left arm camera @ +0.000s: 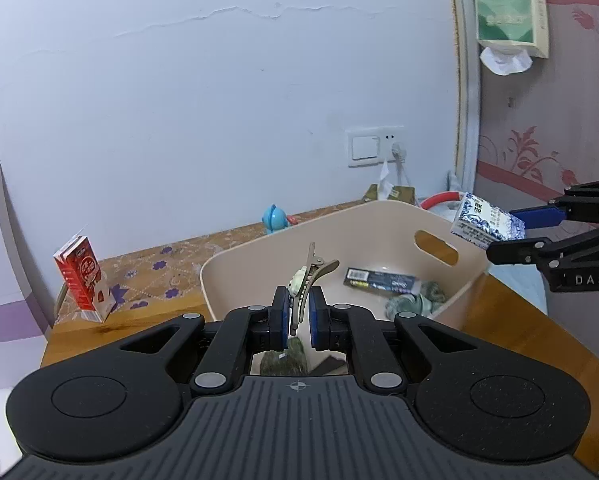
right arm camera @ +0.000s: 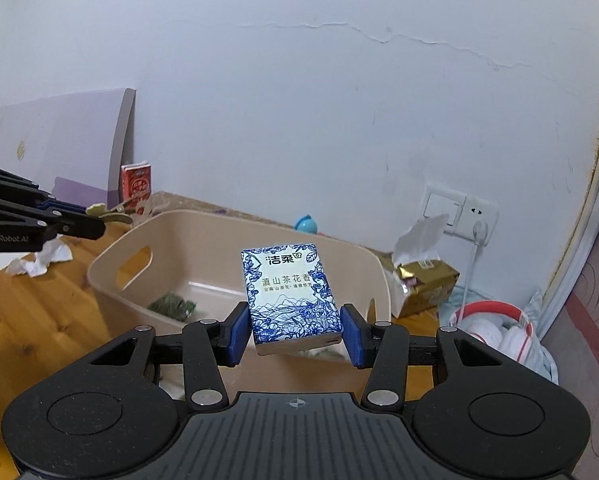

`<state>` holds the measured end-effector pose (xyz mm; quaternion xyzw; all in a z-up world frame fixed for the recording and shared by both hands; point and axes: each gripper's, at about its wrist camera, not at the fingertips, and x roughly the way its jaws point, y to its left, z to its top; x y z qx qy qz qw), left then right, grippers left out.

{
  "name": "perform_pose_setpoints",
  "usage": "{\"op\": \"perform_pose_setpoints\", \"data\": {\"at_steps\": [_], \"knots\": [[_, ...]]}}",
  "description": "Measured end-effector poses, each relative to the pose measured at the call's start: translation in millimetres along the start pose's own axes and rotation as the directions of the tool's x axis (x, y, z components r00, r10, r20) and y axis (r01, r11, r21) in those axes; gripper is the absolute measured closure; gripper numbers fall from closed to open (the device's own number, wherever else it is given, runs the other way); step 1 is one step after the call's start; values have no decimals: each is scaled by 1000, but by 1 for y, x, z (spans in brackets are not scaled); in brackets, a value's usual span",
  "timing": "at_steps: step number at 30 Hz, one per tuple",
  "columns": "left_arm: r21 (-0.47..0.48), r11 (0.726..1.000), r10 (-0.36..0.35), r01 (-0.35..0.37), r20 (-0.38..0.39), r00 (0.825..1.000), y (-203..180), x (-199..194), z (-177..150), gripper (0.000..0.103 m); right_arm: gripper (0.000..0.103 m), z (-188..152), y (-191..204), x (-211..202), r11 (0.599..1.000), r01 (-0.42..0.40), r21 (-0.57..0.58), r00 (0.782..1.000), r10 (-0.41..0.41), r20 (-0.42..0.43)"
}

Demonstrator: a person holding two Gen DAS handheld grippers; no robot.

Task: Organize objects
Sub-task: 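Carry the clip and tea box over the bin and release both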

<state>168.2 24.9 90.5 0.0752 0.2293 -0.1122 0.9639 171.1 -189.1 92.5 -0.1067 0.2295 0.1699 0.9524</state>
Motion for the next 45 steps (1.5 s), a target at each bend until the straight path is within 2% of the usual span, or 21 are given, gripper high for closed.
{"op": "perform_pose_setpoints", "data": {"at_steps": [5, 12, 18, 25, 31, 32, 34, 36, 38, 42, 45], "knots": [[-9, 1000, 17, -17, -23, 1000, -2, 29, 7, 93, 57, 8, 0, 22, 1000, 14, 12, 1000, -13, -17], [-31, 998, 50, -54, -107, 993, -1, 73, 6, 93, 57, 8, -1, 53, 999, 37, 24, 997, -36, -65], [16, 996, 93, -92, -158, 983, -7, 102, -4, 93, 57, 6, 2, 76, 998, 64, -25, 991, -67, -119], [12, 998, 67, -66, -243, 968, -9, 122, -12, 93, 57, 2, 3, 96, 996, 64, -60, 976, -75, -204], [1, 998, 59, -60, -257, 964, -10, 124, -17, 93, 56, -3, 2, 100, 998, 55, -34, 971, -61, -229], [3, 998, 60, -61, -257, 965, -10, 123, -18, 91, 56, -3, 2, 99, 998, 56, -36, 972, -63, -226], [4, 998, 66, -67, -247, 967, -11, 120, -16, 78, 56, -3, 3, 96, 998, 60, -35, 974, -66, -217], [-7, 996, 87, -91, -221, 971, -11, 113, -14, 52, 50, -2, 1, 92, 998, 63, -19, 977, -66, -203], [-29, 995, 84, -91, -200, 976, -9, 106, -12, 42, 48, -2, -1, 85, 998, 65, 4, 981, -63, -183], [-35, 997, 60, -66, -164, 985, -9, 89, -10, 32, 29, 0, -1, 67, 998, 58, 13, 989, -56, -140], [-46, 996, 65, -73, -142, 988, -9, 76, -10, 26, 25, 0, -3, 54, 998, 55, 23, 992, -52, -113]]}}
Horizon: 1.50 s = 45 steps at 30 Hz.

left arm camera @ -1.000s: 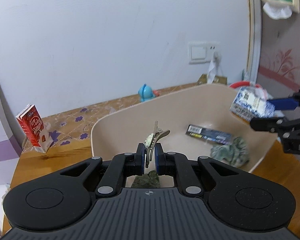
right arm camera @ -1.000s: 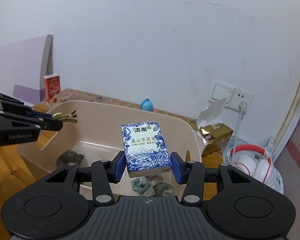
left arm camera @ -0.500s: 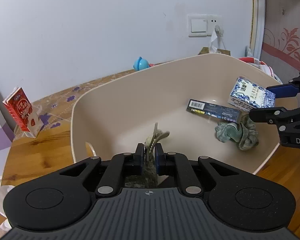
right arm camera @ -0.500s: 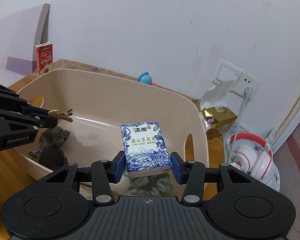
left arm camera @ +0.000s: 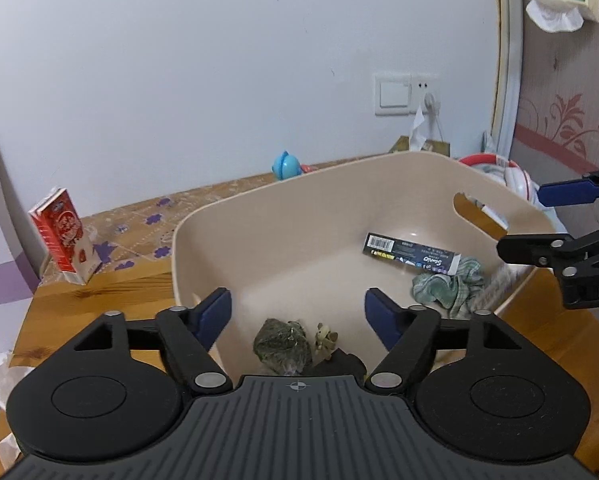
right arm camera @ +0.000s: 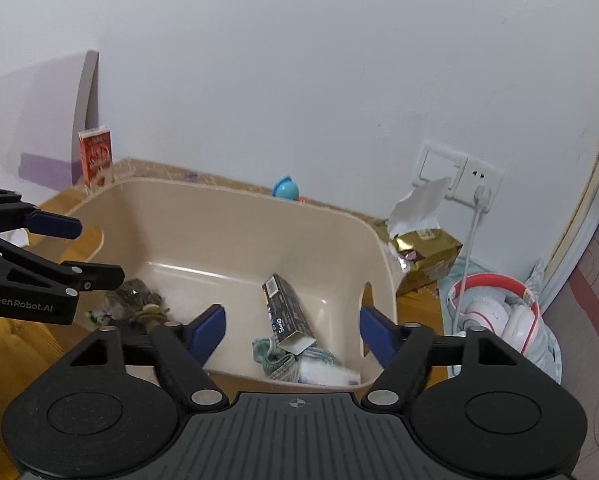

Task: Organize objects
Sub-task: 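Carry the clip and tea box over the bin and release both, then grasp the blue cartoon tissue pack with the left tool while the right tool grasps the small black box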

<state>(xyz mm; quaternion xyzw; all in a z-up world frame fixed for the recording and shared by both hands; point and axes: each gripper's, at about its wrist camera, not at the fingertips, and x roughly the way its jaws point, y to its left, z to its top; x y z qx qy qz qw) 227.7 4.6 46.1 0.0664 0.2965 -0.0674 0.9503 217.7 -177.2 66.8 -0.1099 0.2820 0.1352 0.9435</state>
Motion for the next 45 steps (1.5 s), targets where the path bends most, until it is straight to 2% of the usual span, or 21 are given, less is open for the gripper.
{"op": "perform_pose_setpoints", "data": {"at_steps": [2, 3, 7, 13, 19, 27, 34, 42, 45], "knots": [[-3, 1000, -7, 7, 12, 1000, 0, -9, -2, 24, 22, -2, -1, -9, 1000, 0, 4, 1000, 0, 10], [1, 1000, -9, 9, 18, 1000, -1, -14, -4, 23, 17, -3, -1, -13, 1000, 1, 3, 1000, -1, 16], [19, 1000, -3, 2, 32, 999, -4, -32, -11, 23, 7, -13, 2, -30, 1000, 2, 0, 999, -2, 32], [15, 1000, -11, 11, 41, 999, -11, -55, -24, 19, 0, -34, 10, -48, 1000, 4, -11, 1000, -4, 25], [30, 999, -23, 22, 26, 999, -20, -65, -40, 18, 0, -58, 18, -55, 1000, 3, -11, 1000, -3, -16], [39, 998, -41, 43, -48, 998, -35, -59, -72, 18, 0, -90, 25, -50, 1000, 0, -13, 996, -1, -88], [37, 994, -96, 101, -113, 989, -47, -47, -105, 18, 0, -118, 33, -41, 1000, -19, 14, 989, 20, -144], [46, 988, -142, 150, -154, 978, -61, -41, -122, 18, 0, -132, 41, -33, 999, -47, 11, 984, 48, -173], [51, 990, -121, 131, -167, 979, -64, -35, -125, 18, 0, -135, 45, -29, 999, -39, -13, 983, 36, -180]]}}
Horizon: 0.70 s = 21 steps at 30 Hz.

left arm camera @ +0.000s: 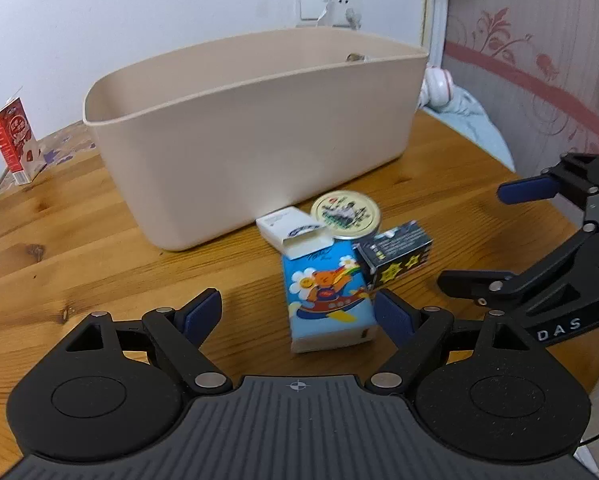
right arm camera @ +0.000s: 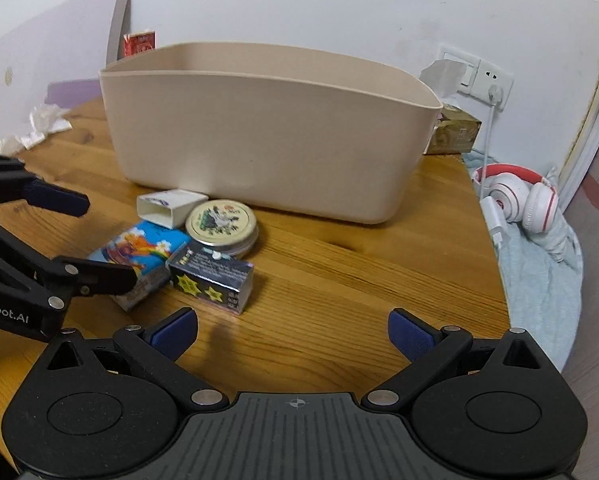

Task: Organize objects
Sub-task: 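Grasp the blue cartoon tissue pack with the left tool while the right tool grasps the small black box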

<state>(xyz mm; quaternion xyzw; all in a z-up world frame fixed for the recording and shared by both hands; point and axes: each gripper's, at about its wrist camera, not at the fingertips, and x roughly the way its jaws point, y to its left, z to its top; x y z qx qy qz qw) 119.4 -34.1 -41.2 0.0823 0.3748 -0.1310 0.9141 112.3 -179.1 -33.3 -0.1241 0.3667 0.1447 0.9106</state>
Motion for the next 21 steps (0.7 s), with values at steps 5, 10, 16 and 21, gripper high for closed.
{"op": "perform_pose_setpoints", "data": {"at_steps": [5, 10, 16, 21], "knots": [[-4, 1000, 10, -10, -14, 1000, 2, 10, -4, 18, 0, -4, 4, 6, 999, -34, -3, 999, 34, -2], [-11, 1000, 19, -19, -12, 1000, 9, 17, -5, 19, 0, -3, 10, 13, 999, -42, -18, 999, 42, 0], [-20, 1000, -1, 1, 3, 1000, 23, 20, -6, 24, 0, -2, 15, 22, 998, -61, 20, 998, 60, 34], [-23, 999, -24, 24, 5, 1000, 34, 24, -3, 25, 0, -2, 19, 28, 994, -82, 77, 996, 79, 51]]}}
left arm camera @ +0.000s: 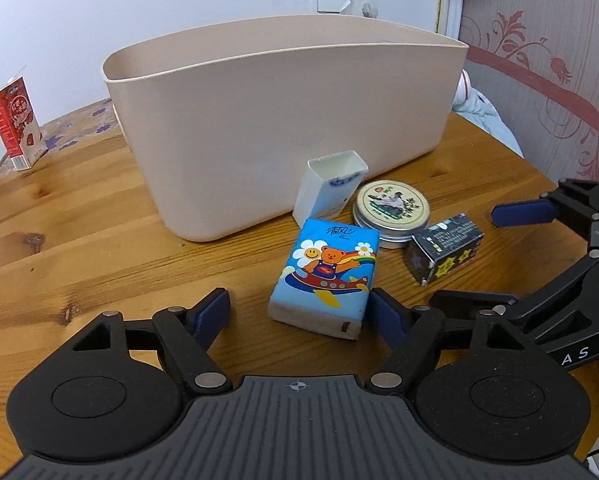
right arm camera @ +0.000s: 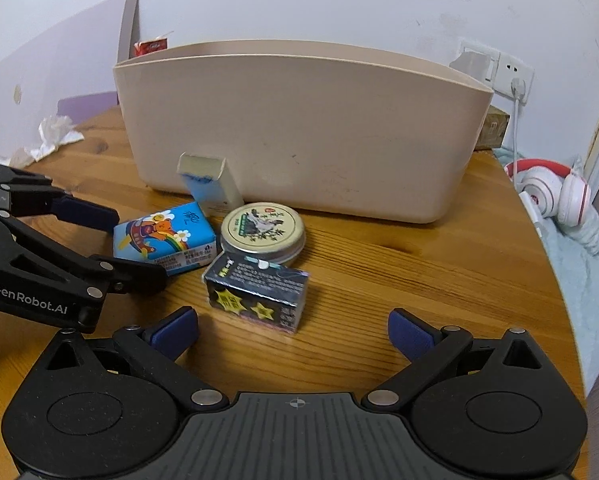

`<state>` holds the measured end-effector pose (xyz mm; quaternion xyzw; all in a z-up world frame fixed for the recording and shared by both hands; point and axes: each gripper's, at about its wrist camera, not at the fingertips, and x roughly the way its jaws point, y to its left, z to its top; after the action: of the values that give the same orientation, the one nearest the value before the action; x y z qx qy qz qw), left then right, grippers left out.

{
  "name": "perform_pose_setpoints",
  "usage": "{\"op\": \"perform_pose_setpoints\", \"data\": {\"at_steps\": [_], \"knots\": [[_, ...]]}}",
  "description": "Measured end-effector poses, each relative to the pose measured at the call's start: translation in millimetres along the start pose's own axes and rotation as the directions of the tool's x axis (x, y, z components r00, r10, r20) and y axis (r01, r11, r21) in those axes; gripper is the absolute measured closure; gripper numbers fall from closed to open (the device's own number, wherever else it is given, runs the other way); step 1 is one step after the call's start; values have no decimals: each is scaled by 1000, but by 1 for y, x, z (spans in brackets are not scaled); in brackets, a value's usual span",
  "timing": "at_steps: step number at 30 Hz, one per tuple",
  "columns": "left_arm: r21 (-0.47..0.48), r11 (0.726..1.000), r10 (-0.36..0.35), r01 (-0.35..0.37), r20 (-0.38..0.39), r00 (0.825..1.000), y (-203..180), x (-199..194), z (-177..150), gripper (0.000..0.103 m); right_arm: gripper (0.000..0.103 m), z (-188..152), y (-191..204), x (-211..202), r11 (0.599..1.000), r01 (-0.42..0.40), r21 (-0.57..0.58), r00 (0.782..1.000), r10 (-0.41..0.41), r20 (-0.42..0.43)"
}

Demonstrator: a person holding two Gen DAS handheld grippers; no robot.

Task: Organize objects
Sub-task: 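Grasp the blue cartoon tissue pack with the left tool while the right tool grasps the small black box, then carry the tissue pack and black box over the bin and open both tools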

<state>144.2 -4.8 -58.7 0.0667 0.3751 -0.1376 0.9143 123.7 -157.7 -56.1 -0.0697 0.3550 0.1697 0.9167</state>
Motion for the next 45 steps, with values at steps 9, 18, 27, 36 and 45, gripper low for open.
{"op": "perform_pose_setpoints", "data": {"at_steps": [9, 18, 27, 36, 45], "knots": [[29, 999, -38, 38, 5, 999, 8, 6, 7, 36, 11, 5, 3, 6, 1000, 5, 17, 1000, -6, 28], [42, 998, -52, 51, 4, 999, 1, 3, 8, 57, 52, 11, 8, 2, 1000, -2, 9, 999, 2, 37], [29, 999, -38, 38, 0, 999, 4, -7, 2, 57, 52, 4, 6, -12, 1000, 6, -1, 999, -6, 34], [31, 999, -37, 36, 50, 998, 5, -36, 3, 58, 52, 10, -2, -41, 1000, 20, 2, 996, -20, 86], [40, 999, -27, 22, 125, 992, 5, -73, 15, 58, 52, 27, -9, -69, 999, 40, -6, 985, -38, 169]]}}
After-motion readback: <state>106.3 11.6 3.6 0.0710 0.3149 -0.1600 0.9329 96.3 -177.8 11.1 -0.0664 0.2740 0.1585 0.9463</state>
